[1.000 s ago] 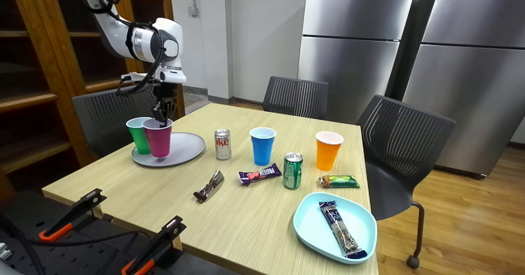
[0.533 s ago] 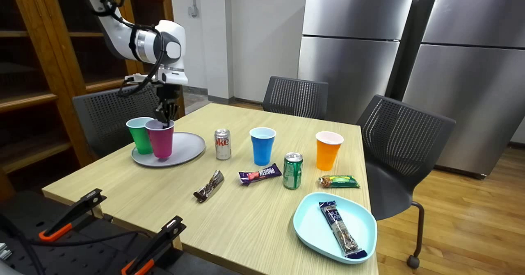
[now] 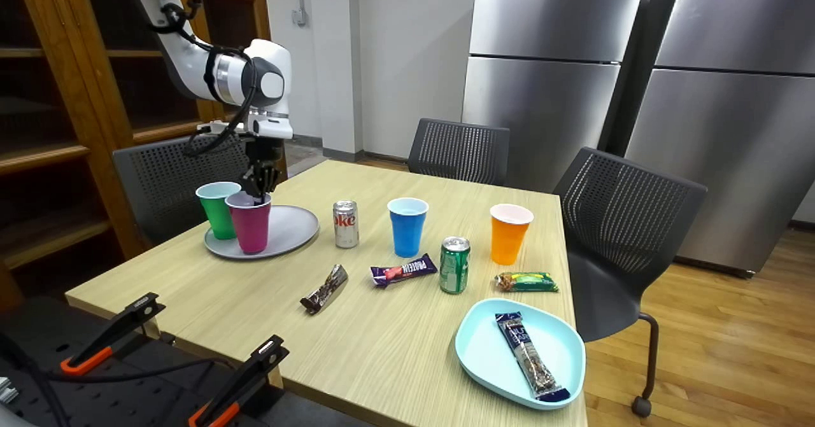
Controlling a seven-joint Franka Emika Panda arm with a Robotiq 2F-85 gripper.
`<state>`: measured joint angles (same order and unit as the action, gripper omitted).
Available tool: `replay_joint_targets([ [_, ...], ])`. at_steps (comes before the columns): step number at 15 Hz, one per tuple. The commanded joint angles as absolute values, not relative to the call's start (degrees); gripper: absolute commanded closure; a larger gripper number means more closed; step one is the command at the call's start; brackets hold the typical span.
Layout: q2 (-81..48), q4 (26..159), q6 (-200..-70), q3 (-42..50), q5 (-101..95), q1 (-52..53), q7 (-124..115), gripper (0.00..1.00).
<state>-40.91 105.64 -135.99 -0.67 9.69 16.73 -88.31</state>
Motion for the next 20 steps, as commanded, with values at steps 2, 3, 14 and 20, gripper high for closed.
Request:
replay_joint_targets([
  [2, -42.3, 103.6, -134.8, -1.3, 11.1, 15.7, -89.7, 1.00],
  [3, -42.4, 103.5, -134.8, -1.3, 11.3, 15.7, -89.7, 1.00],
  [14, -39.0, 105.6, -132.2, -1.1, 11.0, 15.8, -89.6, 0.14],
  [20, -34.6, 106.4, -128.2, -1.3, 11.0, 15.1, -88.9, 0.00],
])
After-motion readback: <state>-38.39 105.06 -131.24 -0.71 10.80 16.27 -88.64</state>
